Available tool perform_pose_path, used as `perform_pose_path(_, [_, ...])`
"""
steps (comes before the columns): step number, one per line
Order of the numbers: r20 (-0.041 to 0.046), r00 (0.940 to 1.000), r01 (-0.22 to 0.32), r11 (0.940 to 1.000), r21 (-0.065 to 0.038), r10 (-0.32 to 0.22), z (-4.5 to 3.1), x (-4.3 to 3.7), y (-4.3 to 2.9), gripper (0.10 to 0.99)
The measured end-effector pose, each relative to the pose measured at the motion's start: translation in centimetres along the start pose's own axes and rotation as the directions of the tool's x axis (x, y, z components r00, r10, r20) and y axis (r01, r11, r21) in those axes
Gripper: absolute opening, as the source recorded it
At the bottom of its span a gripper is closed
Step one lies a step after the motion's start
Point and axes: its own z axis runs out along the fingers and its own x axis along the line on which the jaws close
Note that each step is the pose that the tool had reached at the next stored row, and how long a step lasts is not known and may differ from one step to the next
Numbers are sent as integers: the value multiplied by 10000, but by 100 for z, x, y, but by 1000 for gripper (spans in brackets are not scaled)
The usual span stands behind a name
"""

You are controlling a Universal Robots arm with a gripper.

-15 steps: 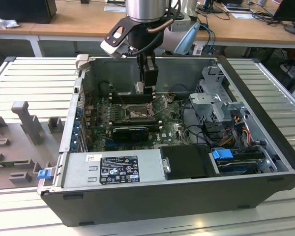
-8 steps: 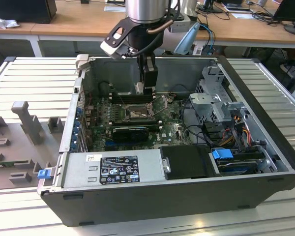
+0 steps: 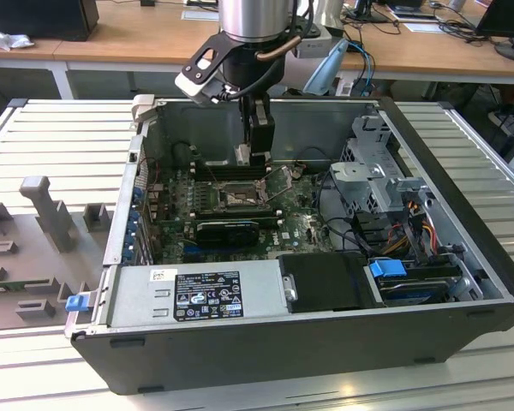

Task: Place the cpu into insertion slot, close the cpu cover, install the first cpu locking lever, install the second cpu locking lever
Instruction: 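Place the cpu into insertion slot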

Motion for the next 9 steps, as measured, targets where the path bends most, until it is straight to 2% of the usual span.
perform_pose_path(9, [10,9999,-138,9999,-4,138,30,-1,-2,529])
